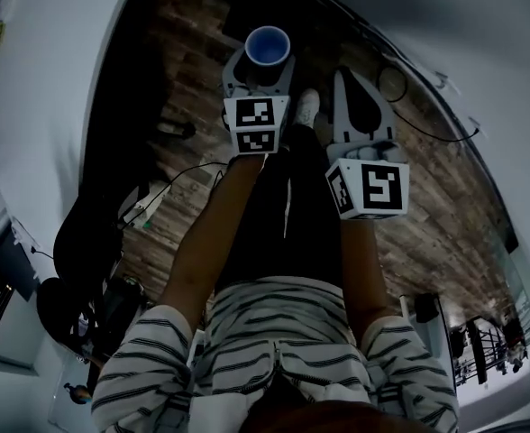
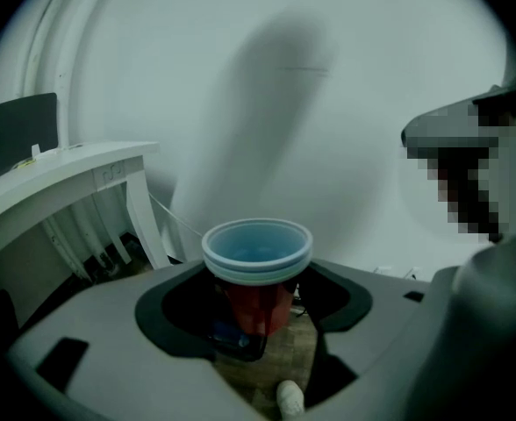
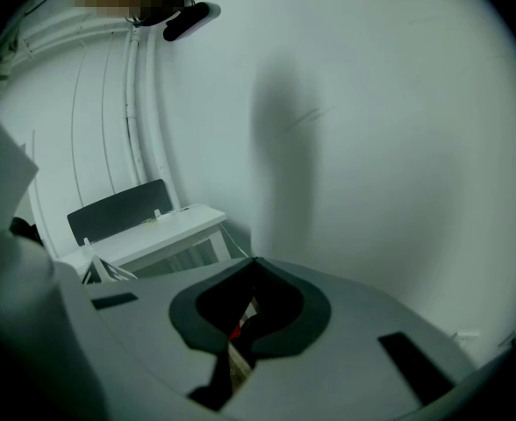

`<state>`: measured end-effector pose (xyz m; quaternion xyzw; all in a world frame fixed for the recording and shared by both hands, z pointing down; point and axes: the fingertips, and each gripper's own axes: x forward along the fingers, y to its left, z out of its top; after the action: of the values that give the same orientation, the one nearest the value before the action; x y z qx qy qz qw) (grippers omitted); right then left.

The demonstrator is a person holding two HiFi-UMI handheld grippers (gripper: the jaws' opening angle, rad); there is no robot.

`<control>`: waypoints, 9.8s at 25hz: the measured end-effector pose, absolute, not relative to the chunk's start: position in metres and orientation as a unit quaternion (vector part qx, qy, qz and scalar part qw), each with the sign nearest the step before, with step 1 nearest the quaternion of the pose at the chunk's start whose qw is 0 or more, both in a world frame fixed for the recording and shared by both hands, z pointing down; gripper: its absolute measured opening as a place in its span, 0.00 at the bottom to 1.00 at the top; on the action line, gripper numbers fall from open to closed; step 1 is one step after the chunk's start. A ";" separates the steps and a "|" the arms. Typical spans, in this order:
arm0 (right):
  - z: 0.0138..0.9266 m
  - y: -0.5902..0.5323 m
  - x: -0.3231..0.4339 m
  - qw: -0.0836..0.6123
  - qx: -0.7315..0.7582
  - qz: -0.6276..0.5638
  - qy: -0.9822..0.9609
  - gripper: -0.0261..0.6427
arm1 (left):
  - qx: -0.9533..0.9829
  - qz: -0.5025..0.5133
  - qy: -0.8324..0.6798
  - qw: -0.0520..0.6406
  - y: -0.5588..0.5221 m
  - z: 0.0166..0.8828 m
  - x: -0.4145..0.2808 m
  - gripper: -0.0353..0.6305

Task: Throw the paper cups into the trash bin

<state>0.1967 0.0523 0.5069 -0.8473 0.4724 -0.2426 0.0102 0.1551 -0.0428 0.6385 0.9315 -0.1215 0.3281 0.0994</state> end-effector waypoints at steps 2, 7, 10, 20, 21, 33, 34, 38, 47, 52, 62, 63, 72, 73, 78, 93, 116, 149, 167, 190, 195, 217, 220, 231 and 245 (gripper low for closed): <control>0.520 0.055 0.198 0.009 -0.847 -0.249 0.469 0.05 | 0.929 0.335 -0.121 0.097 -0.043 0.654 0.154 0.53; 0.549 0.054 0.197 0.008 -0.846 -0.260 0.465 0.05 | 0.924 0.349 -0.119 0.105 -0.046 0.696 0.151 0.53; 0.559 0.052 0.197 0.001 -0.845 -0.261 0.467 0.05 | 0.920 0.356 -0.118 0.111 -0.048 0.719 0.152 0.53; 0.589 0.053 0.195 0.001 -0.842 -0.271 0.467 0.05 | 0.910 0.384 -0.111 0.109 -0.050 0.786 0.163 0.53; 0.592 0.053 0.196 0.001 -0.841 -0.271 0.468 0.05 | 0.909 0.385 -0.111 0.111 -0.051 0.791 0.164 0.53; 0.618 0.053 0.197 0.002 -0.841 -0.283 0.461 0.05 | 0.892 0.430 -0.089 0.107 -0.050 0.865 0.168 0.53; 0.621 0.053 0.196 0.001 -0.841 -0.284 0.461 0.05 | 0.891 0.433 -0.085 0.106 -0.051 0.872 0.167 0.53; 0.634 0.056 0.193 -0.003 -0.840 -0.290 0.459 0.05 | 0.881 0.452 -0.081 0.116 -0.053 0.897 0.168 0.53; 0.654 0.051 0.182 -0.001 -0.836 -0.305 0.456 0.05 | 0.875 0.465 -0.064 0.114 -0.058 0.935 0.174 0.53; 0.662 0.054 0.185 -0.001 -0.838 -0.309 0.450 0.05 | 0.870 0.479 -0.059 0.101 -0.061 0.952 0.178 0.53; 0.680 0.064 0.190 -0.004 -0.842 -0.317 0.436 0.05 | 0.860 0.503 -0.032 0.081 -0.065 0.987 0.187 0.53; 0.681 0.064 0.190 -0.004 -0.842 -0.318 0.436 0.05 | 0.858 0.506 -0.030 0.083 -0.065 0.991 0.187 0.53; 0.693 0.067 0.188 -0.005 -0.840 -0.323 0.437 0.05 | 0.842 0.530 -0.036 0.095 -0.068 1.014 0.187 0.53; 0.694 0.067 0.187 -0.006 -0.839 -0.323 0.437 0.05 | 0.840 0.533 -0.036 0.099 -0.068 1.017 0.186 0.53; 0.698 0.066 0.187 -0.005 -0.838 -0.326 0.438 0.05 | 0.840 0.533 -0.037 0.099 -0.071 1.025 0.191 0.53; 0.705 0.065 0.190 -0.008 -0.838 -0.329 0.435 0.05 | 0.831 0.542 -0.043 0.115 -0.074 1.034 0.196 0.53; 0.656 0.067 0.185 -0.003 -0.840 -0.309 0.446 0.05 | 0.836 0.525 -0.064 0.148 -0.062 0.958 0.183 0.39; 0.527 0.046 0.148 -0.015 -0.829 -0.267 0.491 0.05 | 0.884 0.393 -0.133 0.215 -0.073 0.716 0.133 0.11; 0.439 0.027 0.130 -0.017 -0.814 -0.240 0.529 0.05 | 0.916 0.283 -0.168 0.228 -0.096 0.559 0.113 0.09; 0.325 0.007 0.098 -0.001 -0.799 -0.190 0.570 0.05 | 0.949 0.169 -0.180 0.196 -0.087 0.382 0.061 0.09; 0.299 0.001 0.094 0.000 -0.793 -0.167 0.586 0.05 | 0.955 0.149 -0.183 0.180 -0.087 0.353 0.052 0.09; 0.235 -0.012 0.069 0.006 -0.776 -0.105 0.622 0.05 | 0.975 0.066 -0.175 0.119 -0.087 0.258 0.009 0.09; 0.233 -0.006 0.069 0.005 -0.777 -0.101 0.621 0.05 | 0.977 0.058 -0.172 0.111 -0.081 0.250 0.007 0.09; 0.217 -0.007 0.068 0.010 -0.779 -0.066 0.623 0.05 | 0.981 0.028 -0.172 0.079 -0.071 0.227 0.004 0.09; 0.216 0.003 0.082 0.021 -0.790 -0.058 0.610 0.05 | 0.984 0.031 -0.158 0.077 -0.060 0.229 0.013 0.09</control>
<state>0.0821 0.0030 0.2164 -0.7903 0.6096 -0.0576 0.0205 0.0126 -0.0596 0.2291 0.9840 -0.1576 0.0307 0.0768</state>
